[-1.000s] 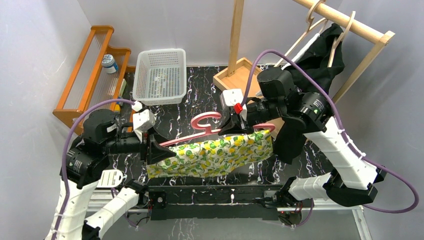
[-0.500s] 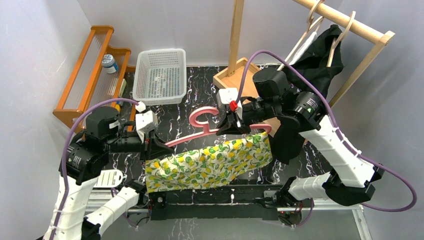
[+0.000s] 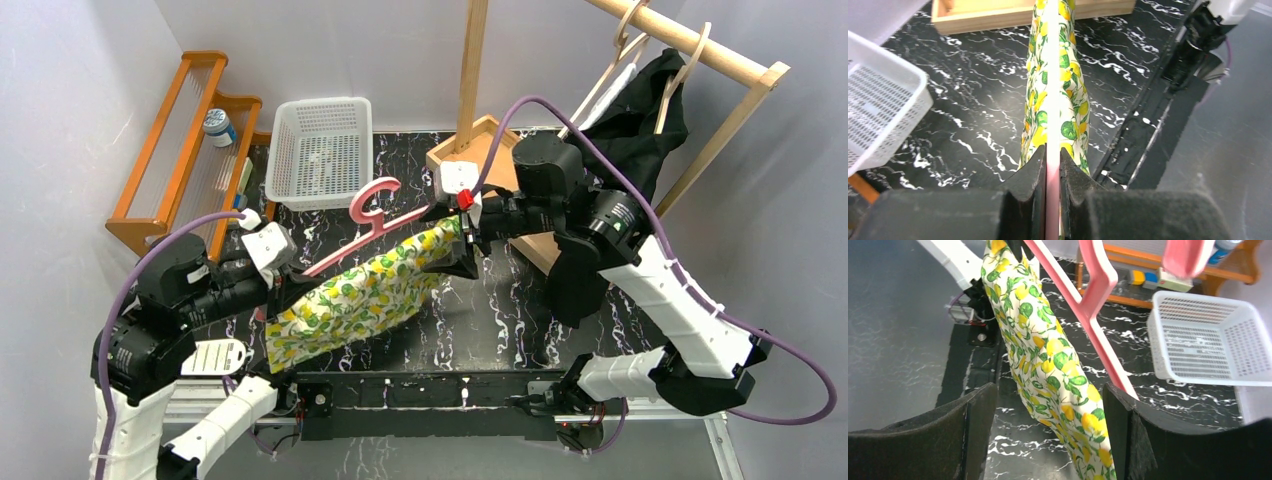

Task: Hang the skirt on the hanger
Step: Place the hanger at the clothesline.

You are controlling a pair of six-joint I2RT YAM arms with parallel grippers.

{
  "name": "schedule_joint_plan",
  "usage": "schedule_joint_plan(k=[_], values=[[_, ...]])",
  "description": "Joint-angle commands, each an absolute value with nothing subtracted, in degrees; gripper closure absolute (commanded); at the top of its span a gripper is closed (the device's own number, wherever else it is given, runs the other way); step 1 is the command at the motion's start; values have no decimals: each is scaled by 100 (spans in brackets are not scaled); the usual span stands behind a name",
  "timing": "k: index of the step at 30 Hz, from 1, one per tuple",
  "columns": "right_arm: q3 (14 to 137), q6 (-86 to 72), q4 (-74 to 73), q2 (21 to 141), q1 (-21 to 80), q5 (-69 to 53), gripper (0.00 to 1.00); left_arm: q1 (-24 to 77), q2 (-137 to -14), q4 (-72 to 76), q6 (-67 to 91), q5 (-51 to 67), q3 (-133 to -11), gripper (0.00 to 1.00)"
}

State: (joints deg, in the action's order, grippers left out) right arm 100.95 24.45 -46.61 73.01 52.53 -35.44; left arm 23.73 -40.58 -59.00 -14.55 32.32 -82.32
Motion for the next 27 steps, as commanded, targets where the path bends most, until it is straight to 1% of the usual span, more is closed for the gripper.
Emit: schedule_joint_plan(k=[1,6,10,12,14,16,18,21,24,27], values=[[9736,2214,-3482,6728,5268,-2930,15,2356,-3963,-5346,-1444,2683,-8450,100],[9100,1760,-2039,6136,5272,-2199,15,2351,-4019,-4665,-1329,2495,-8269,100],[8948,1570,-1602,5942,5271,-1746,15,2356,-4298,-3978,-1158,2484,-8194,100],[8900,1666,-1683,5847,5269,-2285,16,2355,-4514,-3602,-1066,2534,-8173,100],[8744,1743,-1815,5746,5273,-3218,16,2355,-4802,-3302,-1034,2655,-8214,100],[8540,1405,-1760,5766,5273,-3552,17,2355,-5168,-2883,-885,2578,-8241,100],[8335,1230,-1900,5815,5271,-3553,19,2355,-5492,-2464,-751,2333,-8282,100],[7790,1077,-1865,5678,5267,-3183,20,2355,-5953,-1996,-712,2073,-8392,100],[7164,879,-1521,5495,5273,-2888,21,2357,-6372,-1619,-709,2125,-8567,100],[6812,678,-1459,5513,5270,-2848,23,2355,-6696,-1076,-589,2300,-8699,100]])
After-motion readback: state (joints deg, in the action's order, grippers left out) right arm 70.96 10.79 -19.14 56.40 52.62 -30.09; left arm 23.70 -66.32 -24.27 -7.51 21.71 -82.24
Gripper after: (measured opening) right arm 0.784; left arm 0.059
